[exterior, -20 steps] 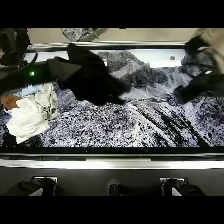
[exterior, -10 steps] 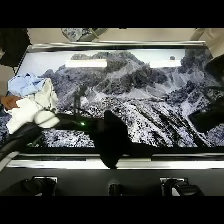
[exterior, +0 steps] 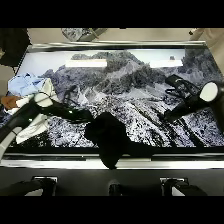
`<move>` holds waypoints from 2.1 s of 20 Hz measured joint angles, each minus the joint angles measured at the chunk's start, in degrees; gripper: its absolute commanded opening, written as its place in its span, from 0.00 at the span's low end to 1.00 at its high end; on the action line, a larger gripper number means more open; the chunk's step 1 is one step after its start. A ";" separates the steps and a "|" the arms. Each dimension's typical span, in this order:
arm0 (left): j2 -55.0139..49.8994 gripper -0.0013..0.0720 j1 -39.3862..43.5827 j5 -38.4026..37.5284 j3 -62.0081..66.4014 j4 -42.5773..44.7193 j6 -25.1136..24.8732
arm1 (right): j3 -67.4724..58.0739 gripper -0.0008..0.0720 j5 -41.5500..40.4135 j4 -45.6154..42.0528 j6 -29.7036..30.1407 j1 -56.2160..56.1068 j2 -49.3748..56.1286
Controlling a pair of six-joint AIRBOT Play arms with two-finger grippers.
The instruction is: Fold the shirts.
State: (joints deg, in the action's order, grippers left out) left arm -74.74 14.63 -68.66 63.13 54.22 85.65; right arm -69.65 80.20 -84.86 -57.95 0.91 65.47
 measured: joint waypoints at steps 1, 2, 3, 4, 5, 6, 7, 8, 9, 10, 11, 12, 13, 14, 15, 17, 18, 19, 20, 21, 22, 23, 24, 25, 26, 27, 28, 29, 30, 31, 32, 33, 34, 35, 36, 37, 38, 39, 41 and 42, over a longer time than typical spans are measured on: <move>0.48 0.97 -1.86 -2.16 0.00 2.08 -0.24 | 0.17 0.96 0.22 1.57 0.44 1.81 2.23; 0.96 0.97 -3.32 -3.89 -0.52 3.52 -0.68 | 0.52 0.96 0.94 3.37 0.96 3.96 4.44; 1.29 0.97 -4.26 -5.14 -1.60 4.61 -0.92 | 1.20 0.96 1.88 5.18 1.51 5.88 6.29; 1.42 0.96 -4.63 -5.46 -2.95 5.53 -1.11 | 2.36 0.96 3.10 6.91 2.12 7.76 7.82; 1.57 0.96 -4.63 -5.11 -4.59 6.05 -1.40 | 3.85 0.96 4.24 8.07 2.71 9.03 8.90; 1.66 0.96 -4.26 -4.09 -6.51 6.25 -1.68 | 5.75 0.96 5.09 9.22 3.39 9.92 9.73; 1.70 0.96 -3.67 -2.49 -8.39 6.71 -1.90 | 7.63 0.96 5.88 10.25 3.89 10.60 10.25; 1.75 0.96 -3.04 -0.44 -9.90 6.71 -2.12 | 9.70 0.97 6.34 11.17 4.55 11.13 10.73; 1.70 0.96 -2.36 1.55 -11.10 6.71 -2.25 | 11.56 0.97 6.80 12.20 5.20 11.56 10.99; 1.57 0.94 -1.66 3.52 -12.00 6.58 -2.36 | 13.14 0.97 7.10 13.03 5.77 11.76 11.21; 1.36 0.94 -1.05 5.77 -12.63 6.12 -2.71 | 14.43 0.97 7.17 13.42 6.25 11.93 11.37; 1.25 0.94 -0.68 7.48 -13.07 5.60 -3.10 | 15.50 0.97 7.45 14.16 6.60 12.07 11.47; 1.14 0.94 -0.39 9.33 -13.33 4.74 -3.67 | 16.28 0.97 7.45 14.21 6.84 12.20 11.58; 1.03 0.93 -0.24 10.84 -13.49 4.02 -4.26 | 16.83 0.97 7.48 14.58 7.04 12.33 11.61; 0.96 0.92 -0.02 12.15 -13.57 3.15 -4.79 | 17.22 0.97 7.54 14.80 7.23 12.37 11.67; 0.37 0.62 0.42 13.90 -13.79 1.09 -6.25 | 17.97 0.97 7.58 15.93 7.45 12.39 11.72; -0.11 0.36 0.74 14.43 -13.81 -0.02 -7.10 | 18.51 0.97 7.54 16.50 7.48 12.39 11.74; -0.66 0.17 1.11 14.71 -13.81 -0.94 -7.76 | 19.32 0.97 7.41 17.57 7.52 12.41 11.76; -1.11 0.07 1.44 14.84 -13.86 -1.66 -8.35 | 20.31 0.97 6.95 18.38 7.56 12.39 11.76; -1.42 0.07 1.66 15.04 -13.88 -2.16 -8.83 | 21.42 0.97 6.45 19.15 7.58 12.39 11.76; -1.62 0.07 1.75 15.15 -13.84 -2.62 -9.27 | 22.67 0.97 5.75 19.87 7.61 12.39 11.76; -1.75 0.07 1.81 15.30 -13.81 -2.82 -9.66 | 23.93 0.97 4.98 20.41 7.61 12.39 11.76; -1.79 0.07 1.90 15.28 -13.77 -3.08 -9.88 | 25.03 0.96 4.26 20.94 7.61 12.39 11.76; -1.81 0.07 2.03 15.26 -13.75 -3.32 -10.05 | 26.16 0.96 3.52 21.46 7.58 12.39 11.76; -1.77 0.07 2.03 15.21 -13.73 -3.45 -10.23 | 27.17 0.94 2.73 22.05 7.48 12.39 11.76; -1.68 0.07 2.03 15.21 -13.70 -3.52 -10.29 | 28.15 0.92 2.10 22.53 7.34 12.39 11.76; -1.60 0.07 2.05 15.21 -13.70 -3.63 -10.45 | 29.18 0.92 1.92 23.54 7.02 12.41 11.74; -1.46 0.07 2.14 15.15 -13.70 -3.67 -10.47 | 29.97 0.86 1.77 24.11 6.95 12.41 11.74; -1.33 0.07 2.14 15.08 -13.70 -3.76 -10.54 | 30.71 0.85 1.49 24.48 6.78 12.39 11.74; -1.22 0.07 2.12 15.10 -13.70 -3.78 -10.64 | 31.32 0.83 1.27 24.72 6.71 12.26 11.74; -1.16 0.07 2.12 15.10 -13.70 -3.78 -10.64 | 31.78 0.73 1.20 24.72 6.69 11.67 11.74; -1.09 0.07 2.14 15.10 -13.70 -3.80 -10.64 | 32.22 0.06 0.59 24.41 7.02 10.67 11.74; -1.03 0.06 2.14 15.12 -13.68 -3.82 -10.64 | 32.54 0.06 -0.61 23.23 7.80 9.38 11.85; -0.79 0.06 2.14 15.08 -13.51 -3.72 -10.64 | 32.52 0.06 -1.42 22.86 8.11 7.98 11.85; -0.33 0.06 2.12 15.06 -13.00 -3.48 -10.67 | 32.15 0.06 -0.90 22.97 8.57 6.78 11.74; 0.33 0.06 2.10 15.06 -12.22 -3.02 -10.67 | 31.34 0.06 -0.61 23.06 8.79 5.73 11.54; 1.20 0.06 1.99 15.02 -11.04 -2.49 -10.67 | 30.05 0.06 -0.33 22.93 8.94 5.33 11.04; 2.38 0.06 1.77 15.08 -9.33 -1.86 -10.69 | 28.26 0.06 0.20 22.71 8.96 4.90 10.40; 4.76 0.06 1.33 14.88 -5.35 -0.72 -10.69 | 23.37 0.06 1.70 22.71 9.16 4.26 8.59; 6.05 0.06 1.03 14.58 -2.73 -0.22 -10.69 | 20.31 0.06 2.49 22.47 9.18 4.20 7.48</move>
State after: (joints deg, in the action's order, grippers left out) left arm -68.69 15.66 -54.08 60.40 54.00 74.96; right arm -49.34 82.70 -62.39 -48.77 5.10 72.95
